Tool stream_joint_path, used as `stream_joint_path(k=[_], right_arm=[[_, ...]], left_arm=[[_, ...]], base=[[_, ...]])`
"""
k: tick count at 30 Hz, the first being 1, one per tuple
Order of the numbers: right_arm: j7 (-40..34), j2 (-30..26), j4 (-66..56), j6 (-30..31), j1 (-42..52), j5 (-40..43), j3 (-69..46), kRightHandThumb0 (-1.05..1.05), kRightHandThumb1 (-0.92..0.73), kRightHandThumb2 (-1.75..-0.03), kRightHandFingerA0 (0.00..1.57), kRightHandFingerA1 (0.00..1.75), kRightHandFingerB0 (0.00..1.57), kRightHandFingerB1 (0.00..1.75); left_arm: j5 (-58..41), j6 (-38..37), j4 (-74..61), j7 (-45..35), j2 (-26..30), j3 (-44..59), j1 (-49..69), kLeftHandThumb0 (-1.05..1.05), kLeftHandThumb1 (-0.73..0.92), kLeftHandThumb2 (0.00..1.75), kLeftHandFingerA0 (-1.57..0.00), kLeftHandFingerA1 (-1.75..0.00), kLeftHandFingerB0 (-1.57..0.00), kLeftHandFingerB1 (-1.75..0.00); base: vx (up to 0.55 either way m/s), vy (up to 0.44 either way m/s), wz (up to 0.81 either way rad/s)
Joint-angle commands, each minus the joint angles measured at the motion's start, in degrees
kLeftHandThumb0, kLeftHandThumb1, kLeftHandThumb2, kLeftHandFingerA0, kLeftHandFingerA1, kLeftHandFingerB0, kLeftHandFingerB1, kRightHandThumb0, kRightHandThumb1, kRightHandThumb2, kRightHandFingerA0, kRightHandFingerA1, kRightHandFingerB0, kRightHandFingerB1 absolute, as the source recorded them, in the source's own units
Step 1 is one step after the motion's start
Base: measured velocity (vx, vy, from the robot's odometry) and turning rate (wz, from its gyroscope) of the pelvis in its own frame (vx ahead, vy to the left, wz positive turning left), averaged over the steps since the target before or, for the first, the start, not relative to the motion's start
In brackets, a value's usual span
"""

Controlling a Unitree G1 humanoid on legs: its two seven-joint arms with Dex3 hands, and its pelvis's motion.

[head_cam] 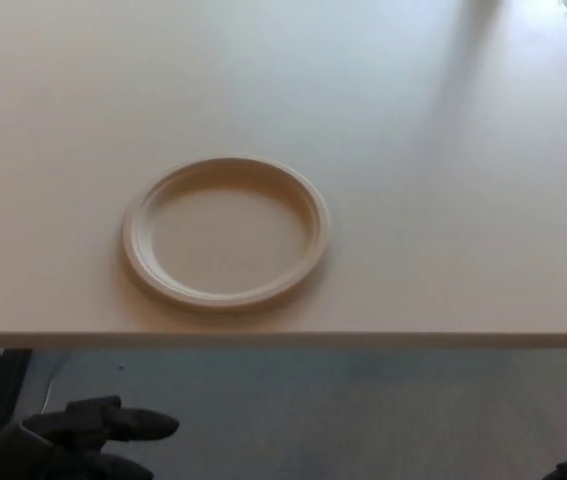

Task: A person passes a plate to the robot and the robot grabs it with its left hand and places it at the centre of the table infront of it

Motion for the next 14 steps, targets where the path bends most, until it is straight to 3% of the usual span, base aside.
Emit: stream_joint_path(k=[1,2,3,5,6,11,12,14], right_arm=[[-2.95,0.25,-0.12,-0.8,2.54,1.21,-1.16,-0.62,-0.49,-0.95,0.37,0.64,0.36,0.59],[-3.03,0.37,-0.17,-0.61,2.59,1.24,-1.19,-0.62,-0.49,-0.95,0.37,0.64,0.36,0.59],[-3.12,0.21,-0.37,-0.77,2.97,1.4,-1.38,-0.67,-0.51,-0.95,0.31,0.62,0.36,0.59],[-3.24,0.18,-0.19,-0.74,3.03,1.45,-1.48,-0.67,-0.51,-0.94,0.31,0.61,0.35,0.59],[-3.21,0.17,-0.07,-0.76,3.02,1.41,-1.47,-0.68,-0.51,-0.95,0.33,0.63,0.34,0.58],[-2.78,0.21,-0.42,-1.07,3.21,1.61,-1.66,-0.65,-0.51,-0.95,0.39,0.66,0.31,0.56],[-2.8,0.22,-0.49,-1.12,3.37,1.67,-1.74,-0.61,-0.65,-0.59,0.44,0.62,0.4,0.48],[-2.82,0.23,-0.52,-1.16,3.51,1.73,-1.83,-0.61,-0.65,-0.59,0.44,0.62,0.4,0.48]], left_arm=[[11.7,-7.46,28.46,12.23,6.46,-4.2,-7.4,-0.39,0.5,0.86,-0.59,-0.61,-0.51,-0.55],[11.77,-8.11,29.92,12.92,6.76,-4.35,-7.68,-0.39,0.5,0.86,-0.59,-0.61,-0.51,-0.55],[12.3,-7.07,33.65,14.51,7.13,-4.65,-8.51,-0.38,0.59,0.58,-0.63,-0.45,-0.56,-0.4],[14.08,-4.79,37.24,16.94,8.29,-5.63,-9.63,-0.42,0.59,0.59,-0.62,-0.42,-0.51,-0.38],[13.93,-4.13,38.95,17.32,8.81,-5.6,-10.17,-0.39,0.61,0.59,-0.45,-0.38,-0.42,-0.35],[11.48,-1.2,47.78,19.08,10.54,-4.83,-13.72,-0.44,0.61,0.59,-0.42,-0.38,-0.36,-0.32],[11.35,-0.97,49.49,19.25,10.87,-5.0,-14.35,-0.43,0.62,0.6,-0.41,-0.39,-0.34,-0.32],[11.21,-0.89,51.35,19.35,11.21,-5.2,-15.04,-0.43,0.62,0.6,-0.41,-0.39,-0.34,-0.32]], base=[[0.0,0.0,0.0],[0.0,0.0,0.0],[0.0,0.0,0.0],[0.0,0.0,0.0],[0.0,0.0,0.0],[0.0,0.0,0.0],[0.0,0.0,0.0],[0.0,0.0,0.0]])
